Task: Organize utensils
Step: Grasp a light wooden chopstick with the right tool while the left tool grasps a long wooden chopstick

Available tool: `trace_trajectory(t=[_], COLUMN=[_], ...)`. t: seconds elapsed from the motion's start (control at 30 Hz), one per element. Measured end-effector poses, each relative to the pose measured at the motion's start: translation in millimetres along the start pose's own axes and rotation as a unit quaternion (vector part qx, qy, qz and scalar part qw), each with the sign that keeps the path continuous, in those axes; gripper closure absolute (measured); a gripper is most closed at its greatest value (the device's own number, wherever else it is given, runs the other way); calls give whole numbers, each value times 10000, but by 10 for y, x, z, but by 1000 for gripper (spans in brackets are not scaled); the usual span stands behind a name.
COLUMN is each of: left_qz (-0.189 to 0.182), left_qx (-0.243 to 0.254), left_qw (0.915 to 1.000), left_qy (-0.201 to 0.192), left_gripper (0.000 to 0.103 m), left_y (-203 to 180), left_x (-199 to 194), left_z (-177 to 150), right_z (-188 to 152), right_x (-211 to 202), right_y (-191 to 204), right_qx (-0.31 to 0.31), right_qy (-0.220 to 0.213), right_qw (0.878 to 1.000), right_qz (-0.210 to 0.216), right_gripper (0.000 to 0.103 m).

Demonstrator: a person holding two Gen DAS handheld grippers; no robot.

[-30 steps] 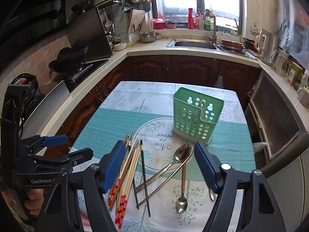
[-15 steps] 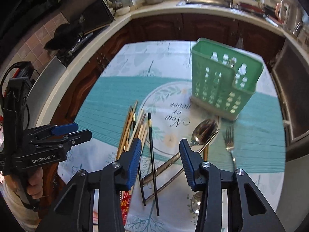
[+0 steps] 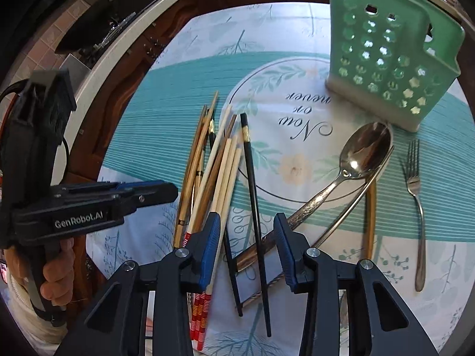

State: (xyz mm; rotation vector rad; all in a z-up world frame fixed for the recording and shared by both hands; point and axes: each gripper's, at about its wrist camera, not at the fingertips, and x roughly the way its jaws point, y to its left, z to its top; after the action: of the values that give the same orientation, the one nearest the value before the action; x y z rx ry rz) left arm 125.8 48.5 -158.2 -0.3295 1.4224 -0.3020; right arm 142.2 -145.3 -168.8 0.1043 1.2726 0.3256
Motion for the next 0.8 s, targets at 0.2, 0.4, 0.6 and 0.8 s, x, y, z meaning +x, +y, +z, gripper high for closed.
trace_trajectory(t=[0.2,0.4,0.6,0.8], left_qz=[182,297,493,539], left_qx=[-41,-49,-25,-42], left_qw=[9997,9994,9985,9982], left_qy=[154,196,226,246], left_gripper=[92,92,91,95], left_y=[-26,-59,-114,-105], left_x=[128,221,279,308], left_z=[83,128,184,205], right_z=[-28,-48,-55,-57], right_x=[79,99,147,175], right_y=[-21,-61,-53,-72], right_qx=[40,75,75,95], right_qy=[106,186,207,203], right_qw=[9999,9998,9997,9997], right_qz=[20,47,68,44], right_gripper=[64,64,64,64])
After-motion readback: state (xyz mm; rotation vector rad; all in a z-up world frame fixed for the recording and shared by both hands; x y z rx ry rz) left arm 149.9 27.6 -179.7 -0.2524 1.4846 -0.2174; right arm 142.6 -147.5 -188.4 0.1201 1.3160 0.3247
